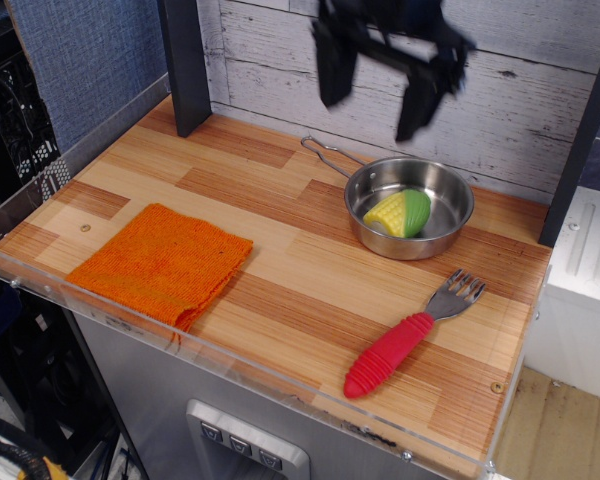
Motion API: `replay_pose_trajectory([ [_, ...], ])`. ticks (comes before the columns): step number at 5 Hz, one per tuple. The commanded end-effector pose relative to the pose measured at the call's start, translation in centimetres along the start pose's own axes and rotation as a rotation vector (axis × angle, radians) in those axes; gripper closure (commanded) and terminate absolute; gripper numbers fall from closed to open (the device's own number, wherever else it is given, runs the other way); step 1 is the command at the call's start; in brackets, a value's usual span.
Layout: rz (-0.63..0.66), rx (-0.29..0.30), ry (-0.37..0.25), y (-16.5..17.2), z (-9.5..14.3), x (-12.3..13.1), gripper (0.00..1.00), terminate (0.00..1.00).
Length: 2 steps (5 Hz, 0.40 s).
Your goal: Place the corn behind the cloth.
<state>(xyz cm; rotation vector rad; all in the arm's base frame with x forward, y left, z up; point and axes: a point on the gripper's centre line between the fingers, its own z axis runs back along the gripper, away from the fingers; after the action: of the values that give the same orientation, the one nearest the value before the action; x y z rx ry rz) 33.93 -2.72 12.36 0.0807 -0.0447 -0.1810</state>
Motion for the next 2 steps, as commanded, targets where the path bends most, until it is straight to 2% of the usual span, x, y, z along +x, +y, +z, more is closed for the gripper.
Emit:
replay_pose_trajectory([
  [1, -0.18, -0.064, -0.092, -1.7, -4.0, 2.2, 0.0, 0.0],
  [2, -0.19, -0.071, -0.11, -1.3, -5.2, 1.9, 0.0, 0.0],
])
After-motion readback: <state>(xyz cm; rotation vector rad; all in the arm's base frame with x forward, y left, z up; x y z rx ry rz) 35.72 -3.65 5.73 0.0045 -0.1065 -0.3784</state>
